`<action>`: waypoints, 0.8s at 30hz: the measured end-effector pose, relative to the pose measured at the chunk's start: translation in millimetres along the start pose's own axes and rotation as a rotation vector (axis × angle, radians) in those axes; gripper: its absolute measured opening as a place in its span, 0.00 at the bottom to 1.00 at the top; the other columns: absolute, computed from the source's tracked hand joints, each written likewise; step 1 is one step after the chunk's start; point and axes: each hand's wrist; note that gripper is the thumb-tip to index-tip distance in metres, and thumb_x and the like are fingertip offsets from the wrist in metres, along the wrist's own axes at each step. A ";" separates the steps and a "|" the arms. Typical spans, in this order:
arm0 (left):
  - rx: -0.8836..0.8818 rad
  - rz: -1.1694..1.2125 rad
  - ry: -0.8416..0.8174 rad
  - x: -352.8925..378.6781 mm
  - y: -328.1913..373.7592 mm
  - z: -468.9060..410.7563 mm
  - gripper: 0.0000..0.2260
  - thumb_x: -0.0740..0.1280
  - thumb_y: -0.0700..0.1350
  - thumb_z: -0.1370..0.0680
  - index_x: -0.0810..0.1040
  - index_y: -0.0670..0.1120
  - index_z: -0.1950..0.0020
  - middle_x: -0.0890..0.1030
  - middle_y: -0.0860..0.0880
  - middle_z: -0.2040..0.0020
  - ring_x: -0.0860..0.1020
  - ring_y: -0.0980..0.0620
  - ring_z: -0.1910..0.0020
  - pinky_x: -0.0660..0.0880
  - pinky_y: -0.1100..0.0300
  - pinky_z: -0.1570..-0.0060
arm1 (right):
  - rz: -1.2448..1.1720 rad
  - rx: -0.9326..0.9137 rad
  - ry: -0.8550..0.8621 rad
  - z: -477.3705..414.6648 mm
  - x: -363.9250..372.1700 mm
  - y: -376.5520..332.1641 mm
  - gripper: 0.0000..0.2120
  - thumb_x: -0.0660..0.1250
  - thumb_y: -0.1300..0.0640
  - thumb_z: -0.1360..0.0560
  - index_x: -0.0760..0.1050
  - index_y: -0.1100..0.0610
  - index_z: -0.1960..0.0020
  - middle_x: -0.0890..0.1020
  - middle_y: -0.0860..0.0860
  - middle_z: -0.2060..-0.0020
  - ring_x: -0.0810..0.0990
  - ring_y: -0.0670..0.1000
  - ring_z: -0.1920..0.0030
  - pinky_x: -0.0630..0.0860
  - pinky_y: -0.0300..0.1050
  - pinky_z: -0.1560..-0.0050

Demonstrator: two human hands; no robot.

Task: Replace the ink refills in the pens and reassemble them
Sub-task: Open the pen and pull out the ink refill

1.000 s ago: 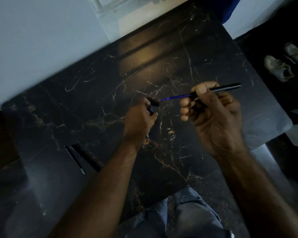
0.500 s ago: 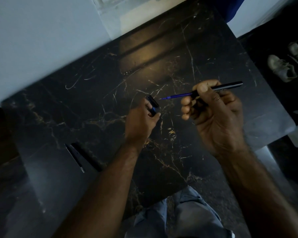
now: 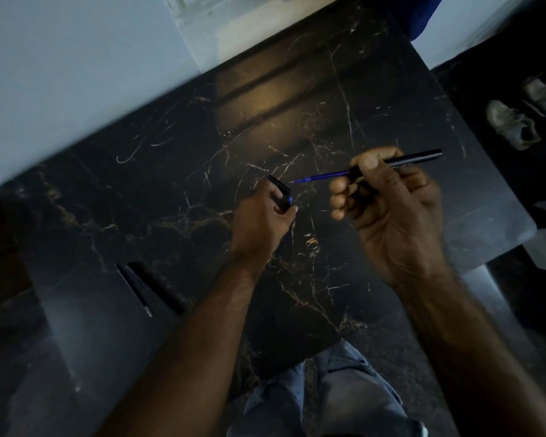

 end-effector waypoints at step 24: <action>0.001 -0.011 -0.081 2.0 14.2 6.1 0.06 0.78 0.45 0.21 0.84 0.45 0.49 0.85 0.51 0.63 0.84 0.55 0.66 0.84 0.56 0.61 | 0.004 -0.022 -0.020 3.7 -8.0 -2.9 0.06 0.59 0.64 0.15 0.75 0.62 0.48 0.85 0.56 0.59 0.84 0.53 0.62 0.81 0.45 0.62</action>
Point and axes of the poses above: each hand's wrist, its own z-axis away from the middle knuckle, its own x-axis out of the palm, y = z × x
